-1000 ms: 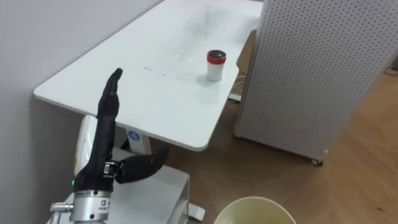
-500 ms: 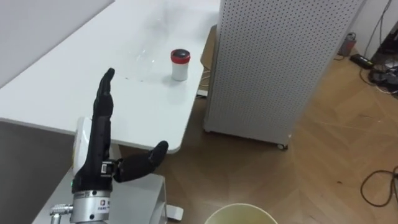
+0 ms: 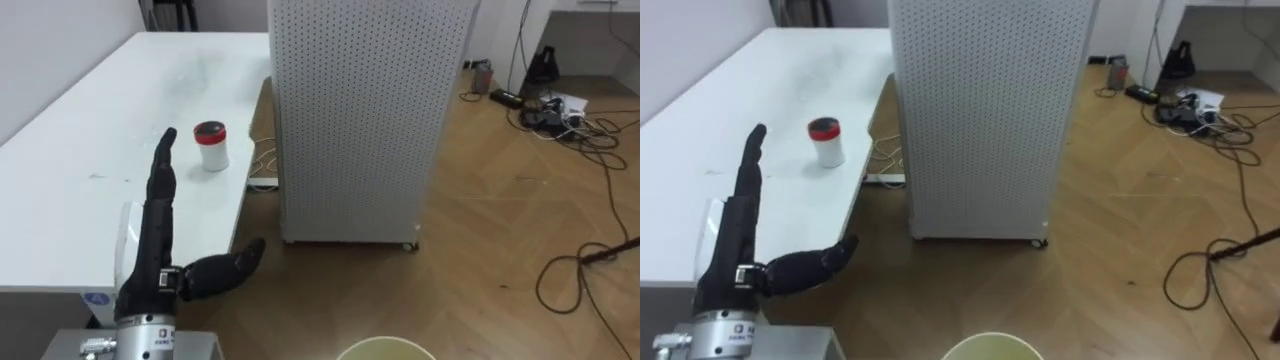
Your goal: Pick garbage
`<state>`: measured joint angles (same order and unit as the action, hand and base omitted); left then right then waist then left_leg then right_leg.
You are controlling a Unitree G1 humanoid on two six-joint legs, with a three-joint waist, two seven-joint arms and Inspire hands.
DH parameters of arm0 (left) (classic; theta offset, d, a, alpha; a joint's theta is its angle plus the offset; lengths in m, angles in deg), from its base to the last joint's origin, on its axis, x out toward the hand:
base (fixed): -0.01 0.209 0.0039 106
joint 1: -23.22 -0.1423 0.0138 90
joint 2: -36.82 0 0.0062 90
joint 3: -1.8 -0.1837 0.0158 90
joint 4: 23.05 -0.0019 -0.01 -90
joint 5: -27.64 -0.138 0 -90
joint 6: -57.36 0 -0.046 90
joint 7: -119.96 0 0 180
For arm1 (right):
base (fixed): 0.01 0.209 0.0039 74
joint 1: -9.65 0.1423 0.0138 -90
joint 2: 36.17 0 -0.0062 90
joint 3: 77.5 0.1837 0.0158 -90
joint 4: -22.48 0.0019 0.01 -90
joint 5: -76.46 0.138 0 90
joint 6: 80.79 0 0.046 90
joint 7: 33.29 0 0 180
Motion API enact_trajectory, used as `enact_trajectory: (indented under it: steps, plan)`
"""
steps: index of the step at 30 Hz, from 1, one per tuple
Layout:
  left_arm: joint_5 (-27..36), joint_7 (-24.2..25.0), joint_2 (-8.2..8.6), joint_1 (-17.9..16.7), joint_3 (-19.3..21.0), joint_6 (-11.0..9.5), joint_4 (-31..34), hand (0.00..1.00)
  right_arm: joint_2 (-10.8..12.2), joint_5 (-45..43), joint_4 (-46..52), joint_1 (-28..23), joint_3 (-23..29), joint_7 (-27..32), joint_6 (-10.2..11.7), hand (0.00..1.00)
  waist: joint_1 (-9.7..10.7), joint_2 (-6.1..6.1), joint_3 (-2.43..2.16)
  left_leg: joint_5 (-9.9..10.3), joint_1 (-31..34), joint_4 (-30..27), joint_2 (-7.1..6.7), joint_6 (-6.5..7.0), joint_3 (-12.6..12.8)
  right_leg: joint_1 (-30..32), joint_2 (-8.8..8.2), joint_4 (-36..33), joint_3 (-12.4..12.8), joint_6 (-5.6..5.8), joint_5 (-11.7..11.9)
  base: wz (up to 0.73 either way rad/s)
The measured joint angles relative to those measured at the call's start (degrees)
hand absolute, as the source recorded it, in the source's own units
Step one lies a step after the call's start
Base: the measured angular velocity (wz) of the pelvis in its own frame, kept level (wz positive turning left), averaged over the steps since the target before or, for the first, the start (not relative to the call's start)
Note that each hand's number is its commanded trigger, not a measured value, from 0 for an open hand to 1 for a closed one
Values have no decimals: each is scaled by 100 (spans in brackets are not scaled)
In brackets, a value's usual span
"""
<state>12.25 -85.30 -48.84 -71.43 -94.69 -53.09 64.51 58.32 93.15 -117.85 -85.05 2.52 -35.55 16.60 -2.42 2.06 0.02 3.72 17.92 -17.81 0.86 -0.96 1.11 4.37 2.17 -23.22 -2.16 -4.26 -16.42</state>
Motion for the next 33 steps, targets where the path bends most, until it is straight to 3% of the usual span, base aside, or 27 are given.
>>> enact_trajectory:
  steps: [1,3,4,6,11,12,14,16,18,20,21,22,23,24,25,26,28,31,33]
  plan:
    - [-28,2,-2,0,34,0,4,0,0,-8,1,9,2,-11,-26,100,1,48,-30,-147,-48,73,-43,49,31,-3,-24,-8,43,53,-74,-26]
    - [-40,28,-3,-1,100,0,9,0,-11,-4,-1,6,4,-33,-26,100,-34,97,-16,-274,-108,57,-120,112,61,-67,-103,26,63,127,-132,-20]
    - [-25,82,-19,-12,125,0,8,0,-14,-2,-20,-14,2,-32,-26,100,-65,133,-7,-371,-196,1,-199,263,32,-170,-147,37,129,118,-169,-14]
    - [22,107,-29,13,127,-2,14,0,-17,-4,-6,-18,3,-30,-26,100,-61,198,-2,-230,-269,-60,-343,334,58,-288,-308,47,113,149,-292,0]
    - [91,121,-43,26,142,-5,18,0,-19,-123,9,34,-6,-39,-28,100,-148,243,28,456,-247,-665,-489,458,252,-464,-541,-166,140,288,-625,-8]
    - [106,121,-37,31,137,-5,19,0,-14,-117,44,75,-14,-36,-47,100,-224,233,38,650,-241,-824,-489,487,332,-385,-620,-532,-1,400,-698,-23]
    - [110,127,-50,40,117,-10,20,0,-11,-123,86,131,-75,-20,-53,100,-264,223,47,912,-252,-1039,-489,532,377,-82,-776,-1410,-308,445,-683,-9]
    - [62,100,-51,127,127,-10,19,0,-10,-132,155,140,-126,-17,-53,100,-266,250,74,1152,-329,-1206,-565,618,347,262,-1012,-2399,-545,712,-433,21]
    - [47,50,-42,141,128,-10,19,0,-1,-122,156,134,-125,10,-53,100,-258,112,145,1248,-531,-1142,-532,636,127,458,-965,-2787,-593,706,-127,16]
    - [9,-173,-52,151,129,-12,19,0,-23,-128,223,138,-125,-13,-53,100,-300,-100,148,1246,-674,-925,-474,623,-189,940,-842,-2442,-581,615,-429,11]
    - [7,-213,-54,150,128,-13,19,0,-20,-145,228,133,-132,-28,-53,100,-298,-134,141,1242,-721,-872,-460,617,-233,1043,-812,-2233,-587,610,-431,29]
    - [7,-272,-57,151,126,-30,18,0,-8,-215,224,124,-176,-38,-53,100,-257,-147,137,1234,-857,-773,-460,602,-362,1150,-810,-1566,-574,604,-381,43]
    - [2,-307,-44,151,126,-52,18,0,20,-365,206,120,-184,-38,-49,100,-214,-120,128,1253,-977,-701,-472,568,-450,1192,-811,-774,-532,577,-123,46]
    - [-8,-311,-41,151,126,-67,13,0,30,-421,189,124,-185,-38,-45,100,-209,-102,117,1277,-1020,-689,-480,531,-487,1213,-800,-523,-477,568,220,57]
    - [-21,-310,-38,117,108,-69,4,0,40,-515,114,116,-191,-39,-43,100,-155,-103,80,1309,-1106,-681,-475,473,-608,1147,-794,-417,-462,480,598,52]
    - [-69,-308,-40,81,105,-74,9,0,23,-542,66,112,-209,-45,-43,100,-152,-145,41,1294,-1213,-574,-408,446,-626,937,-710,-230,-581,434,597,49]
    - [-69,-309,-51,70,129,-73,24,0,13,-541,45,119,-239,-113,-43,100,-223,-138,40,1215,-1375,-342,-317,319,-614,692,-613,24,-638,384,629,19]
    - [-91,-310,-49,-18,128,-72,134,0,-17,-540,51,132,-228,-267,-43,100,-257,-123,26,1185,-1592,-73,-151,270,-602,390,-478,394,-763,352,647,15]
    - [-108,-309,-50,-16,131,-72,218,0,-17,-541,81,137,-228,-384,-43,100,-263,-95,21,1176,-1663,69,-119,255,-604,295,-432,548,-811,340,655,12]
